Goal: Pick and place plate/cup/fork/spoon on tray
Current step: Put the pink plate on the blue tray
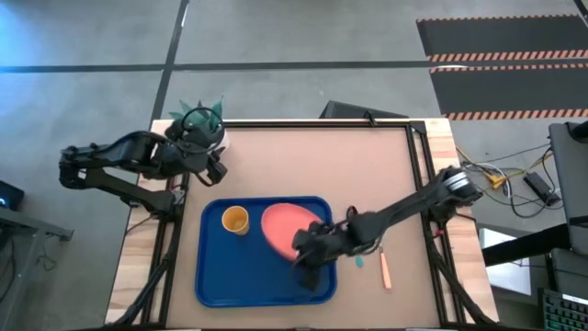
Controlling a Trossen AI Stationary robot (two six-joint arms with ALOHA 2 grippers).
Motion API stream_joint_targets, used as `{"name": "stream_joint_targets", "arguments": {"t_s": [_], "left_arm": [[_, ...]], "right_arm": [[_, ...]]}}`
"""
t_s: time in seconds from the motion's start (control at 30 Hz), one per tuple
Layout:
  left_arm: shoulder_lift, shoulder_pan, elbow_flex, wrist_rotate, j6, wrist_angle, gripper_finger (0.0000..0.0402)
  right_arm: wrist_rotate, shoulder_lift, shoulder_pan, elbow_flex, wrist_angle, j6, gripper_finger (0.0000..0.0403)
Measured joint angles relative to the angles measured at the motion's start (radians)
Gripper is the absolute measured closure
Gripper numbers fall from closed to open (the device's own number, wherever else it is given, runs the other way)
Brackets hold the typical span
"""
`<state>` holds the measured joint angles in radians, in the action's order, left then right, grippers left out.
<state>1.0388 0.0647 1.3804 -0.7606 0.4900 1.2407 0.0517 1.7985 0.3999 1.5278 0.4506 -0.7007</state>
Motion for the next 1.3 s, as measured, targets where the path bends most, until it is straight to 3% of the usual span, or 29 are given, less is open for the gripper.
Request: {"name": "stream_joint_targets", "arguments": {"t_s": [0.43,0.8,1.07,1.3], "left_arm": [[-0.022,0.0,0.0,0.042,0.0,0.007,0.0248],[0.001,0.0,0.0,0.118,0.01,0.004,0.0248],[0.031,0.001,0.0,0.141,0.027,0.002,0.0248],[0.044,0.001,0.0,0.146,0.027,0.005,0.0248]], "right_arm": [[-0.126,0.263,0.042,0.219,0.024,0.021,0.0394],[-0.124,0.412,0.054,0.291,-0.023,0.036,0.0394],[-0.124,0.536,0.054,0.483,-0.015,0.112,0.0393],[-0.109,0.576,0.053,0.602,0.127,0.141,0.0354]]}}
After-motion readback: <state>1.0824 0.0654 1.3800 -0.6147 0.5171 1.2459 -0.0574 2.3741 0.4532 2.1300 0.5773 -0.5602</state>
